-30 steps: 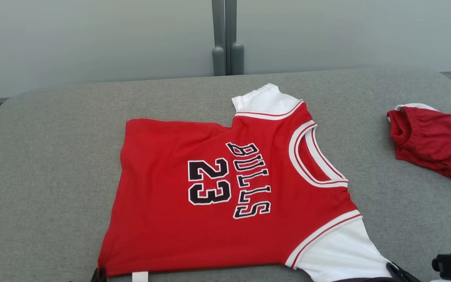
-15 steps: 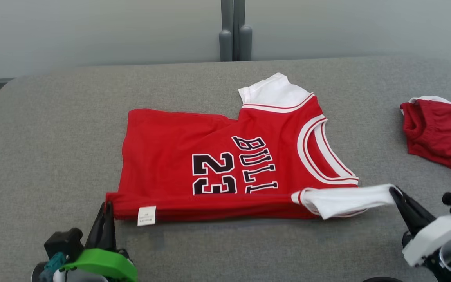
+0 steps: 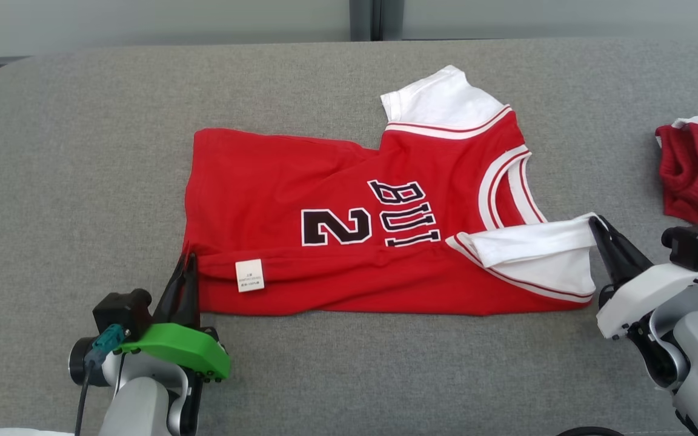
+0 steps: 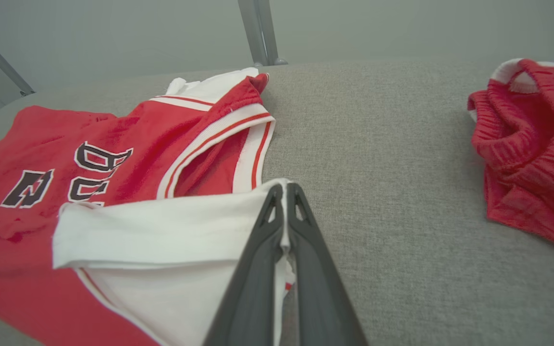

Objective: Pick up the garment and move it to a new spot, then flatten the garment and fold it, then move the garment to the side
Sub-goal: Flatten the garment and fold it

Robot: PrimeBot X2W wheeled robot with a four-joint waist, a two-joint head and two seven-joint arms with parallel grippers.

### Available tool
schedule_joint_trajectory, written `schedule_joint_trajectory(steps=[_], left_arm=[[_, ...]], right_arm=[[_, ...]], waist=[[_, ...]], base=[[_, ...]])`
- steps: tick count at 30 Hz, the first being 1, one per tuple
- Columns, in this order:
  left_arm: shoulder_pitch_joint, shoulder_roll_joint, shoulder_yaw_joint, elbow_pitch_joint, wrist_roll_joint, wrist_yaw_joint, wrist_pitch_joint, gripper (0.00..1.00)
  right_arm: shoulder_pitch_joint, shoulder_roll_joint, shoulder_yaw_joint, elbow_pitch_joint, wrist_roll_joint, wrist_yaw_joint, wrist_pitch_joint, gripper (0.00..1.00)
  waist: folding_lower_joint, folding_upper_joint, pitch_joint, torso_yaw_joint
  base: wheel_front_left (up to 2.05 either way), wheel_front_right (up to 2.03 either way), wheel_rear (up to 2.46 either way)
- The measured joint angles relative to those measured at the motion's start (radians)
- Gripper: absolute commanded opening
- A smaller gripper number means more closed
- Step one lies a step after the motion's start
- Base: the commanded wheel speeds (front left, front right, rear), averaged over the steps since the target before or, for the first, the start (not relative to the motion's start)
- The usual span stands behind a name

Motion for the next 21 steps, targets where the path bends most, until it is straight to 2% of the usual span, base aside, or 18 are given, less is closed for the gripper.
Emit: schedule_joint_trajectory(steps=[12, 18, 19, 20, 21], left_arm=[[-0.080, 0.000, 0.005, 0.039, 0.014, 0.066, 0.000, 0.00], [-0.109, 0.000, 0.018, 0.054, 0.020, 0.070, 0.000, 0.00], [-0.111, 0.000, 0.018, 0.056, 0.022, 0.070, 0.000, 0.00], [-0.113, 0.000, 0.018, 0.058, 0.022, 0.070, 0.000, 0.32], [-0.114, 0.000, 0.019, 0.061, 0.021, 0.070, 0.000, 1.00]], right_arm=[[-0.071, 0.066, -0.083, 0.076, -0.086, 0.000, 0.000, 0.00], [-0.087, 0.090, -0.115, 0.095, -0.136, 0.000, 0.000, 0.00], [-0.095, 0.095, -0.122, 0.098, -0.142, 0.000, 0.000, 0.22], [-0.101, 0.100, -0.128, 0.100, -0.148, 0.000, 0.000, 0.55], [-0.106, 0.106, -0.134, 0.103, -0.157, 0.000, 0.000, 1.00]], waist=[[0.0001, 0.0000, 0.073, 0.017], [0.0000, 0.0000, 0.084, 0.013], [0.0001, 0.0000, 0.085, 0.011], [0.0000, 0.0000, 0.086, 0.010], [0.0001, 0.0000, 0.087, 0.009]], base=[[0.00, 0.00, 0.00], [0.00, 0.00, 0.00], [0.00, 0.00, 0.00], [0.00, 0.00, 0.00], [0.00, 0.00, 0.00]])
